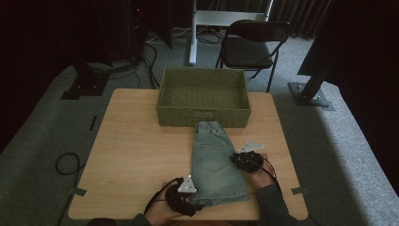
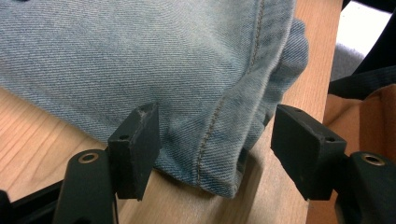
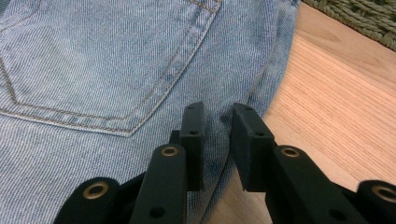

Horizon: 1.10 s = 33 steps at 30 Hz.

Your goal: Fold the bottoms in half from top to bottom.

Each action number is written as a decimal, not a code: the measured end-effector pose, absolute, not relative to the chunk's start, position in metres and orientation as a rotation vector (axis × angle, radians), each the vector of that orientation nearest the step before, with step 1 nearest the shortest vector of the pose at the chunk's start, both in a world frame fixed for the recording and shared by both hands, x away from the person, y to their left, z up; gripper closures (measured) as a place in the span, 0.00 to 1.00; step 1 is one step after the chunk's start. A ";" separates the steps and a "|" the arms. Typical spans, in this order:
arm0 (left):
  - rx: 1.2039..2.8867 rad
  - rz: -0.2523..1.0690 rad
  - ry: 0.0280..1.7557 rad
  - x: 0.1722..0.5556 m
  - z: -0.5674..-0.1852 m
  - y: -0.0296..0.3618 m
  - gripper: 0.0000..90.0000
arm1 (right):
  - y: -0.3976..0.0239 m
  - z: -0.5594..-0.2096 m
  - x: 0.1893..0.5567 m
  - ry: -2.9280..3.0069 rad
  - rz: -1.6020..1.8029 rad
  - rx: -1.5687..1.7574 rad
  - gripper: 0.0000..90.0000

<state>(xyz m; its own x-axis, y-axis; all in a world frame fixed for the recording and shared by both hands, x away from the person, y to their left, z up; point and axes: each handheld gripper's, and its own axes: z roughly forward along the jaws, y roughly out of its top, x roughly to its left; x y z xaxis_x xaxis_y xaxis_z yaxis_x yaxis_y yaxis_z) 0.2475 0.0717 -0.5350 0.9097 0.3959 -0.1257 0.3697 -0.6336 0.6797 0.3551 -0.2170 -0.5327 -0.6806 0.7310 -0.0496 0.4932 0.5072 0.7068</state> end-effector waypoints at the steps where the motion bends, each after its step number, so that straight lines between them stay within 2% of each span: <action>1: 2.320 0.054 0.542 0.248 -0.535 0.072 0.42 | -0.217 -0.533 0.355 2.411 0.968 1.020 0.84; 4: 2.349 0.096 0.539 0.247 -0.533 0.071 0.58 | -0.217 -0.533 0.355 2.410 0.967 1.024 0.84; 7: 2.359 0.093 0.571 0.250 -0.532 0.072 0.83 | -0.216 -0.532 0.354 2.411 0.960 1.022 0.84; 10: 2.365 0.065 0.565 0.252 -0.531 0.075 0.93 | -0.214 -0.531 0.353 2.410 0.940 1.006 0.84; 16: 2.364 0.054 0.529 0.248 -0.526 0.080 0.96 | -0.213 -0.529 0.349 2.427 0.921 0.986 0.82; 21: 2.297 0.059 0.521 0.252 -0.508 0.088 0.96 | -0.213 -0.524 0.344 2.437 0.937 0.966 0.76; 33: 2.148 0.124 0.543 0.290 -0.468 0.096 0.97 | -0.227 -0.491 0.326 2.403 1.112 0.920 0.69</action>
